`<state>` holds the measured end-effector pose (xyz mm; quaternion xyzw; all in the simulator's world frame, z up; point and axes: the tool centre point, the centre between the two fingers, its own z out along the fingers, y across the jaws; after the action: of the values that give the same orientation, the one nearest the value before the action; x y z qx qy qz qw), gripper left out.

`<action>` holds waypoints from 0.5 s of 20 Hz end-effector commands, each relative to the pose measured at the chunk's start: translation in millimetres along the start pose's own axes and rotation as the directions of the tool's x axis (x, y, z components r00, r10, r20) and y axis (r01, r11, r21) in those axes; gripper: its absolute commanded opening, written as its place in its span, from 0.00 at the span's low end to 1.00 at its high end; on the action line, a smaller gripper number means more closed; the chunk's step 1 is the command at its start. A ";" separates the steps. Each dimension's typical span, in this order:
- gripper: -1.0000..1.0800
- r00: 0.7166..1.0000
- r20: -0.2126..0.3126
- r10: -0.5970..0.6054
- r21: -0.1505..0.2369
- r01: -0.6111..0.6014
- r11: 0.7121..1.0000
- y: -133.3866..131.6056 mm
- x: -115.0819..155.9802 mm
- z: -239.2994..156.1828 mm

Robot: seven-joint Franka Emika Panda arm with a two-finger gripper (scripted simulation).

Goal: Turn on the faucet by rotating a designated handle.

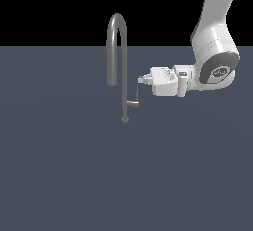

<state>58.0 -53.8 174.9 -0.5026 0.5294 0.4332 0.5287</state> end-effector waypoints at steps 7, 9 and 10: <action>0.00 0.996 0.063 0.071 0.072 -0.075 0.995 0.2 25.6 7.6; 0.00 0.995 0.066 0.075 0.076 -0.080 0.994 0.3 27.0 8.4; 0.00 0.995 0.067 0.075 0.076 -0.080 0.994 0.3 27.0 8.5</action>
<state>60.2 -47.7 147.8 -0.4485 0.5475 0.4478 0.5464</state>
